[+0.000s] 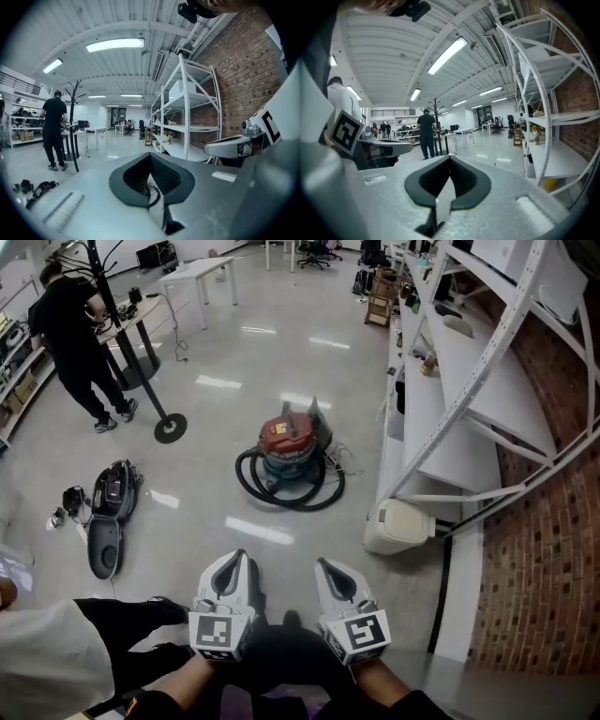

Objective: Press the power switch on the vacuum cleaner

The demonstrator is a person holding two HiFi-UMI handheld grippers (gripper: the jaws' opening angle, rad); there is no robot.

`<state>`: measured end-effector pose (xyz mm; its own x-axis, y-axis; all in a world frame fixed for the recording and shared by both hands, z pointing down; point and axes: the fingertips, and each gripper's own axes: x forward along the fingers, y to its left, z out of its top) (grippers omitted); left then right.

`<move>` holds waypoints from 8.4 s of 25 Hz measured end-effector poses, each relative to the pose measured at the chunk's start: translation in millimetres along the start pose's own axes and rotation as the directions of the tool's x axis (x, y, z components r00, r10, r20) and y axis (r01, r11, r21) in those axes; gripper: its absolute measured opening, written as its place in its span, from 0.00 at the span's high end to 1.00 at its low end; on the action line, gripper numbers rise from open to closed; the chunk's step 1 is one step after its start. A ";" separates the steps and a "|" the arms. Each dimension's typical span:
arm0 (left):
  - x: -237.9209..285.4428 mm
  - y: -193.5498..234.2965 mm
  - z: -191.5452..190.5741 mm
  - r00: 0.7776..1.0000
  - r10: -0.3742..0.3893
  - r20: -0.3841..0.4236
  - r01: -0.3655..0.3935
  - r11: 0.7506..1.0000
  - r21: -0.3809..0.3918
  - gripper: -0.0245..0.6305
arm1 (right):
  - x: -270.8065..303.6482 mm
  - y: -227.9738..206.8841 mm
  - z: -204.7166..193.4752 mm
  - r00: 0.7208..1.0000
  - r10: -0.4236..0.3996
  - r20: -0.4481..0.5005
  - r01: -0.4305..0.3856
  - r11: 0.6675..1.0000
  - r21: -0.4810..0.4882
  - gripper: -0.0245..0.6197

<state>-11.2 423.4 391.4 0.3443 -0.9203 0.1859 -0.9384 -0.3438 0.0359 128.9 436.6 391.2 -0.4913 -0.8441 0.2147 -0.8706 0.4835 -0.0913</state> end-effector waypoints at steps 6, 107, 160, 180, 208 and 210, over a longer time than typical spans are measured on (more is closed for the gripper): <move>29.0 3.7 -10.0 0.999 -0.040 -0.019 0.040 0.999 -0.023 0.94 | 14.8 -9.8 -7.8 1.000 -0.016 -0.023 0.015 1.000 -0.008 0.97; 577.4 278.9 -156.4 0.931 0.060 -0.359 -0.107 0.988 -0.114 0.94 | 644.8 -231.4 -118.3 0.831 0.129 -0.541 -0.144 0.989 0.014 0.97; 712.6 325.4 -392.9 0.793 -0.163 -0.587 0.094 0.985 -0.145 0.94 | 797.0 -273.3 -378.6 0.528 -0.001 -0.849 -0.004 1.000 -0.003 0.97; 670.4 269.3 -196.2 0.876 -0.194 -0.441 0.152 0.980 -0.129 0.94 | 709.8 -269.3 -162.8 0.800 -0.020 -0.600 0.039 0.999 0.018 0.97; 520.5 183.3 -15.7 0.968 -0.068 -0.243 0.036 0.990 -0.135 0.94 | 511.3 -246.8 28.3 0.966 0.030 -0.257 -0.030 1.000 0.001 0.97; 515.1 183.0 -7.9 0.972 -0.069 -0.226 0.039 0.990 -0.134 0.94 | 504.9 -245.0 39.1 0.972 0.021 -0.233 -0.023 1.000 -0.006 0.97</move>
<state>-5.8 -112.0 501.4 0.3925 -0.8282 0.4000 -0.9197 -0.3518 0.1742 93.1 -117.2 484.0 -0.4897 -0.7565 0.4335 -0.8589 0.5040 -0.0907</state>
